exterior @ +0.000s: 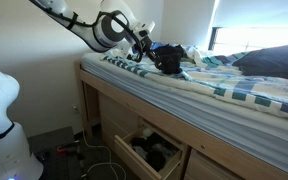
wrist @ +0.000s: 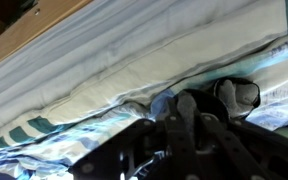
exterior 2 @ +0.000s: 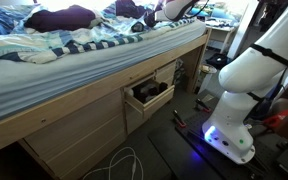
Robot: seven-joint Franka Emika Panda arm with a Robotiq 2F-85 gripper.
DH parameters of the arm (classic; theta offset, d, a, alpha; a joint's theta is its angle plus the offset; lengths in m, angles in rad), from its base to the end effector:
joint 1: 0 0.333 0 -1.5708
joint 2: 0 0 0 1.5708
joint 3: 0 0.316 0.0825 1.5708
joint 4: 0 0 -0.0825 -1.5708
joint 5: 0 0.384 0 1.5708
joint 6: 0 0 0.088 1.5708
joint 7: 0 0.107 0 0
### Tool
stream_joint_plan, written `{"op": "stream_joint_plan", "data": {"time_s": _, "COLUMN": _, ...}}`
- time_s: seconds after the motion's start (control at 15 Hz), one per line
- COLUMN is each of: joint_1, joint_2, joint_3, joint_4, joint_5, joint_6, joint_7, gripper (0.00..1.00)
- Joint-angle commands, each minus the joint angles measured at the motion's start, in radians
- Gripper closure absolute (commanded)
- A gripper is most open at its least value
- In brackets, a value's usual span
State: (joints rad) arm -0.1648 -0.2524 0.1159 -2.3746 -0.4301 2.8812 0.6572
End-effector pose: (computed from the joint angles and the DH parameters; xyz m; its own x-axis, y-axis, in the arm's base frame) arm 0.5071 0.0023 0.5056 0.6602 -0.2509 0.7079 -0.2928 -0.9540 -0.0651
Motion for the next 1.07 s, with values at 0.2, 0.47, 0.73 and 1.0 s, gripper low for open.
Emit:
{"op": "stream_joint_plan", "data": {"time_s": 0.2, "joint_1": -0.06, "joint_2": 0.159, "joint_3": 0.006, "joint_4": 0.11, "joint_5": -0.06, "joint_6": 0.099, "joint_7": 0.067, "gripper": 0.97}}
{"op": "stream_joint_plan", "data": {"time_s": 0.47, "joint_1": -0.073, "joint_2": 0.256, "joint_3": -0.007, "joint_4": 0.162, "joint_5": -0.071, "joint_6": 0.192, "joint_7": 0.067, "gripper": 0.97}}
{"op": "stream_joint_plan", "data": {"time_s": 0.73, "joint_1": -0.07, "joint_2": 0.316, "joint_3": -0.019, "joint_4": 0.211, "joint_5": -0.084, "joint_6": 0.258, "joint_7": 0.07, "gripper": 0.97}}
{"op": "stream_joint_plan", "data": {"time_s": 1.0, "joint_1": -0.064, "joint_2": 0.33, "joint_3": -0.018, "joint_4": 0.212, "joint_5": -0.064, "joint_6": 0.255, "joint_7": 0.06, "gripper": 0.6}}
